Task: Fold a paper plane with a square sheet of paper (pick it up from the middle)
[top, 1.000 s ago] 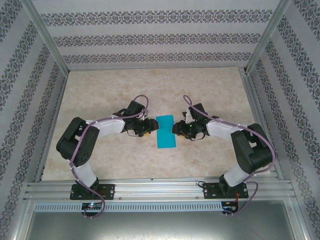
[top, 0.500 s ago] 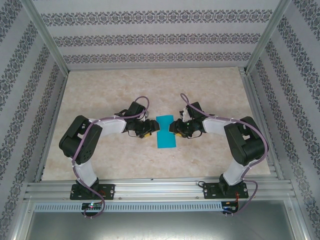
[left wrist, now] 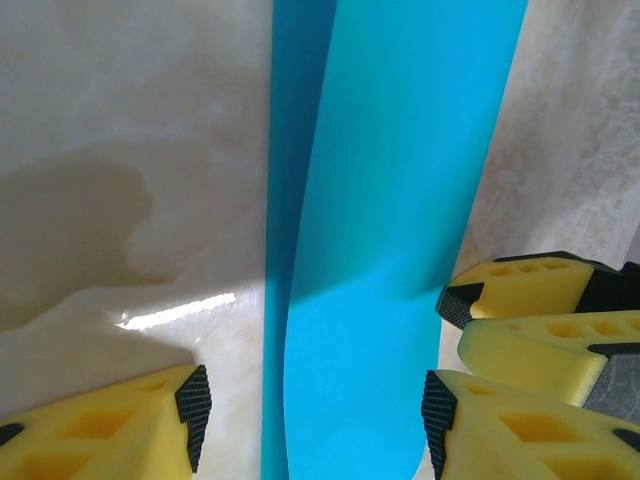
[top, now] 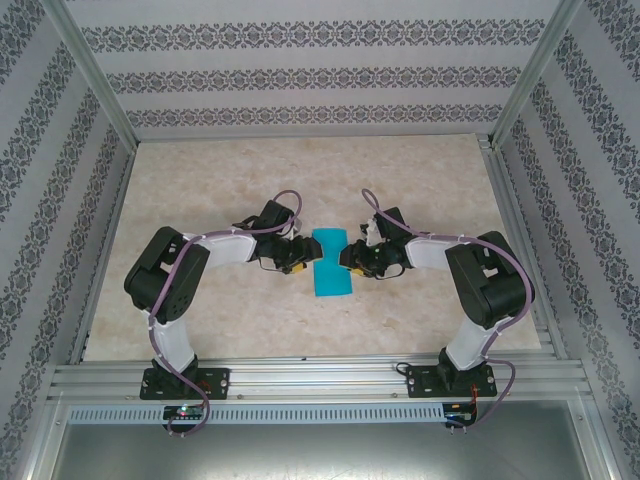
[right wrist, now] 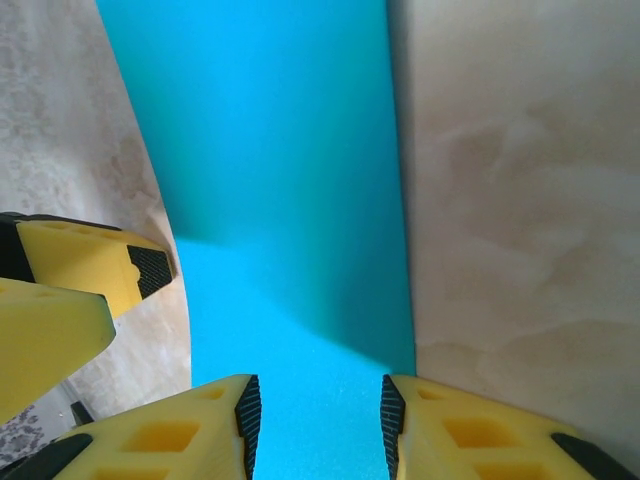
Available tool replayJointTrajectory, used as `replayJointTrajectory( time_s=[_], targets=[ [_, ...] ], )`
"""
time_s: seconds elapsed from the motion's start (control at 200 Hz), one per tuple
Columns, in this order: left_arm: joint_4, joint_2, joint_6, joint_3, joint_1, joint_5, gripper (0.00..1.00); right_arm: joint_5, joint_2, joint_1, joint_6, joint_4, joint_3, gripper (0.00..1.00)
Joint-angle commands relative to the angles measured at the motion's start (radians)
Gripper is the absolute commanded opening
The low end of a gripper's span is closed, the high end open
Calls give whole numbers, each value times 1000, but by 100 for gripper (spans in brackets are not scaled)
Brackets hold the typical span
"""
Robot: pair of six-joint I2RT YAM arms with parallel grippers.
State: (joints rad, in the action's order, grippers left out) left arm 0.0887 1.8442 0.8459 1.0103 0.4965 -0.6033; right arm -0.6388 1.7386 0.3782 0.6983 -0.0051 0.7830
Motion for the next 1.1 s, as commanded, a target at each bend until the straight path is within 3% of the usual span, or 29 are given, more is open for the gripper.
replayJointTrajectory(
  time_s=[0.0, 1.099],
  targets=[
    [13, 26, -2, 35, 9, -25, 61, 31, 33, 0, 9, 11, -46, 40],
    [-66, 73, 57, 59, 42, -72, 42, 19, 87, -20, 29, 87, -91, 40]
  ],
)
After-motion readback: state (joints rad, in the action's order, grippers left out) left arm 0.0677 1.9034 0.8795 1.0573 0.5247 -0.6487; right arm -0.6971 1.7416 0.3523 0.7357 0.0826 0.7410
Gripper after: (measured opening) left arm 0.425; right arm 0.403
